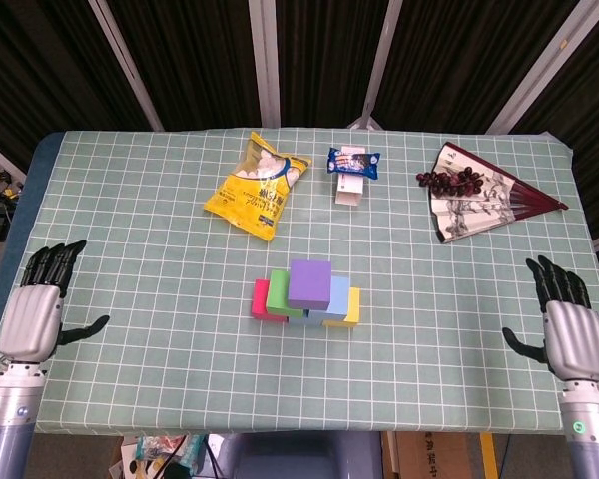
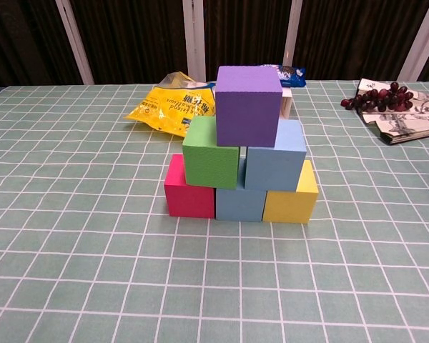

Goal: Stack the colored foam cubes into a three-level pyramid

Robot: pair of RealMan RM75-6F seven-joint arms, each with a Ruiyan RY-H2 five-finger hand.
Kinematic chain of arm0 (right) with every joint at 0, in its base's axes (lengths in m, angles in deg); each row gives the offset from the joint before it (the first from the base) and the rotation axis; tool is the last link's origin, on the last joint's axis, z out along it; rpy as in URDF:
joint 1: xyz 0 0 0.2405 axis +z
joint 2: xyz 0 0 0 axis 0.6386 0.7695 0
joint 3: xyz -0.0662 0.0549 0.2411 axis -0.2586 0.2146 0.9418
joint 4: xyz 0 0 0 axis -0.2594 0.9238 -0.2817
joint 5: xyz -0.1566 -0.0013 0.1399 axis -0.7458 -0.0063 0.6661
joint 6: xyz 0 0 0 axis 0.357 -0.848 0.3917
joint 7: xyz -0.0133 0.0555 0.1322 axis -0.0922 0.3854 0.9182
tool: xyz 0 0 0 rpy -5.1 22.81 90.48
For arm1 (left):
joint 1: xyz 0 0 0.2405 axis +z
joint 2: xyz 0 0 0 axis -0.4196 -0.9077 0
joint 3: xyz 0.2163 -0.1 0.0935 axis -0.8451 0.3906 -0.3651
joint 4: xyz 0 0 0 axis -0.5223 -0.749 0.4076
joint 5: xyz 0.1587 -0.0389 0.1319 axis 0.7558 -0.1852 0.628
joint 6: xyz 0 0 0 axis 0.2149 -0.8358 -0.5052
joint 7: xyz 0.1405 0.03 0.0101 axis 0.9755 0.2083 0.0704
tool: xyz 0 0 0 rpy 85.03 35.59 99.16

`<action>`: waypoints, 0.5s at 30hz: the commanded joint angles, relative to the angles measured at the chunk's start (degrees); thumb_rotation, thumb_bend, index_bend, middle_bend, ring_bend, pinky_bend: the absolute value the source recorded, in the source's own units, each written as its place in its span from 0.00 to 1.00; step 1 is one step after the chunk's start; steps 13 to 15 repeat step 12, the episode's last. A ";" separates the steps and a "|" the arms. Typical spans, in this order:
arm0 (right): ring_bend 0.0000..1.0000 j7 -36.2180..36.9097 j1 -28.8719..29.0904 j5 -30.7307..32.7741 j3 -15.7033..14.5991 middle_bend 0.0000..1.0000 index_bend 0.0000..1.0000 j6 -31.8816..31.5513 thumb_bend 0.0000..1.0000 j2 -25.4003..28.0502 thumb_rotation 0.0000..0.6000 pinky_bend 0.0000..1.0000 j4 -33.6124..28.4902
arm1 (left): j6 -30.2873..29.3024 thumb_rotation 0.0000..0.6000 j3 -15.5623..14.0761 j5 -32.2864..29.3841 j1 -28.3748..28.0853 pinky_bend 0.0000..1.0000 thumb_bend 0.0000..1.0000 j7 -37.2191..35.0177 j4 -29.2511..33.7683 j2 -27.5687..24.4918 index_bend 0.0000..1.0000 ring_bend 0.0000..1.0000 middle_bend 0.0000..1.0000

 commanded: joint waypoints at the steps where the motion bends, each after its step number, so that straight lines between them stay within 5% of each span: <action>1: 0.00 3.72 -5.77 -8.78 -4.92 0.00 0.00 -2.62 0.27 -3.69 1.00 0.00 8.96 | -2.73 1.00 -2.19 4.04 2.73 0.04 0.07 -3.03 -4.73 0.97 0.00 0.06 0.07; 8: 0.00 5.86 -9.99 -15.57 -5.29 0.00 0.00 -8.19 0.27 -6.81 1.00 0.00 17.87 | -6.91 1.00 -3.68 9.03 5.96 0.03 0.06 -6.69 -13.64 3.33 0.00 0.05 0.04; 15: 0.00 8.23 -10.69 -15.51 -4.20 0.00 0.00 -7.96 0.27 -7.48 1.00 0.00 19.57 | -7.74 1.00 -3.86 9.33 7.30 0.03 0.06 -8.40 -17.44 4.48 0.00 0.05 0.03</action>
